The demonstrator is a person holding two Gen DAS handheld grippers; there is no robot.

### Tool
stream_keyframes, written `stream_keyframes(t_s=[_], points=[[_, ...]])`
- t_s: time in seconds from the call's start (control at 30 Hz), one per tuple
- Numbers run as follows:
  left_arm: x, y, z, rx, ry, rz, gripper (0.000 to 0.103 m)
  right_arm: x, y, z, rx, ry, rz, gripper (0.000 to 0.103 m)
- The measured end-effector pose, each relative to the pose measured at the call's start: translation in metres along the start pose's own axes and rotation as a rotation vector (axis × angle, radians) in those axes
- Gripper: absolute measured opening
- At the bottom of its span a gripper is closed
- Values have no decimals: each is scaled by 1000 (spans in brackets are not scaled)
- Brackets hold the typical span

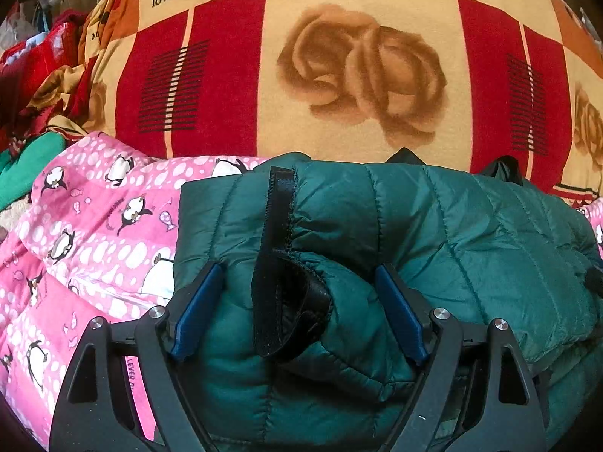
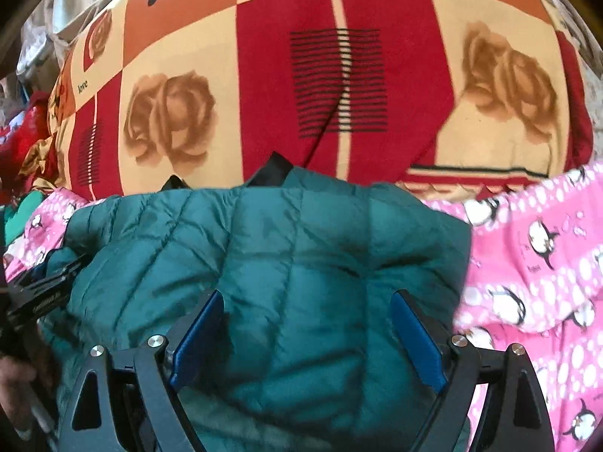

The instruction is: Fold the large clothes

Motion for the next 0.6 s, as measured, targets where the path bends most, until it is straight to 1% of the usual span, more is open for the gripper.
stream_keyframes(t_s=[0.1, 0.13, 0.23, 0.33, 0.47, 0.6], points=[[0, -1, 1, 5, 4, 5, 85, 13, -14, 10, 0, -33, -41, 88], [0, -1, 2, 9, 4, 8, 87, 20, -17, 11, -8, -47, -55, 88], [0, -1, 3, 19, 15, 15, 89, 31, -21, 12, -7, -48, -65, 88], [-3, 0, 2, 16, 14, 14, 89, 23, -19, 13, -1, -49, -61, 88], [-18, 1, 0, 25, 12, 5, 89, -6, -17, 17, 14, -27, -9, 88], [-42, -2, -2, 49, 7, 30, 89, -21, -21, 23, 28, -26, -12, 88]])
Point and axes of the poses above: each gripper's, at about its wrist camera, not at the fingertips, and x roughly the way its jaws point, z to its right, y to its top, the point moved 4 cm from there along x, roughly the way its jaws point, and after that the axes turned 2 degrees about -y, right-handed, at the moved point
